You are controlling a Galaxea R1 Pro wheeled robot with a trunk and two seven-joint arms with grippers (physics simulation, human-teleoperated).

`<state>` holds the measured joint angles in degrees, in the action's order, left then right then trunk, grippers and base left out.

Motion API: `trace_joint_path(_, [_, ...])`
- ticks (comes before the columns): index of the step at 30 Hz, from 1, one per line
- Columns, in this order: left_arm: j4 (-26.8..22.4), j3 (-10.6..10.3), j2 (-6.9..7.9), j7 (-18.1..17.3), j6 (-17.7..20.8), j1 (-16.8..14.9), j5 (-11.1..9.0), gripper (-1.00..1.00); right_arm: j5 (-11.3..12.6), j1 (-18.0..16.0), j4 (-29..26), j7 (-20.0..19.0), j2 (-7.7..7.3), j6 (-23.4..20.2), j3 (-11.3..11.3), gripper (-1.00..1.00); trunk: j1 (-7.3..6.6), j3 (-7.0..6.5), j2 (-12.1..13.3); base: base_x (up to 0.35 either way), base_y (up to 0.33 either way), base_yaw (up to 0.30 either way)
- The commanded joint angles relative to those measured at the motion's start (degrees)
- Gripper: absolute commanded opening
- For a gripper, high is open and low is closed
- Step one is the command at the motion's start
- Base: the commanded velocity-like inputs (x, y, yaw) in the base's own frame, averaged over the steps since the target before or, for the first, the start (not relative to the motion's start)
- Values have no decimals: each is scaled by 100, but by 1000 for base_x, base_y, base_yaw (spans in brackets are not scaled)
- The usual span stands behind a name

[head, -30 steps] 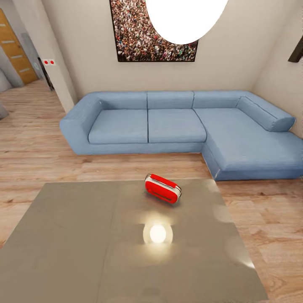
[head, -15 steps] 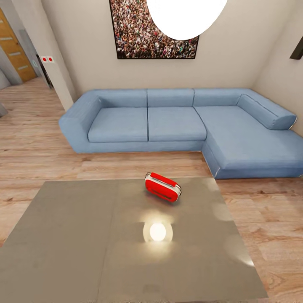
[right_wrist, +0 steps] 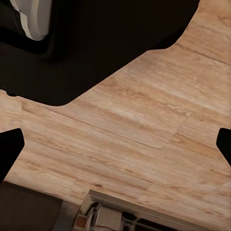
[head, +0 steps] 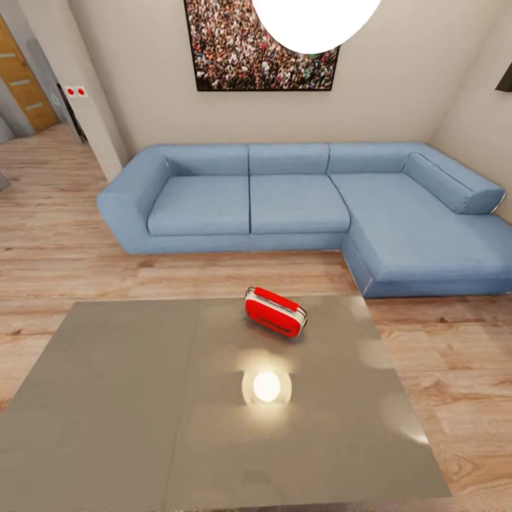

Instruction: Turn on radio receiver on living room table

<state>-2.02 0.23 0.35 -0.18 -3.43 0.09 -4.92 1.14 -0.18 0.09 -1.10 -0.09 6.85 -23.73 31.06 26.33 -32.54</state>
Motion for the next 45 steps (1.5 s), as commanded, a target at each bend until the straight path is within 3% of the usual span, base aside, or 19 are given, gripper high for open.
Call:
trace_joint_path(1, [0, -1, 0, 0, 0, 0, 0, 100, 0, 0, 0, 1, 0, 0, 0, 100, 0, 9, 0, 0, 0, 0])
trace_joint_path(45, [0, -2, 0, 0, 0, 0, 0, 100, 0, 0, 0, 1, 0, 0, 0, 100, 0, 412, 0, 0, 0, 0])
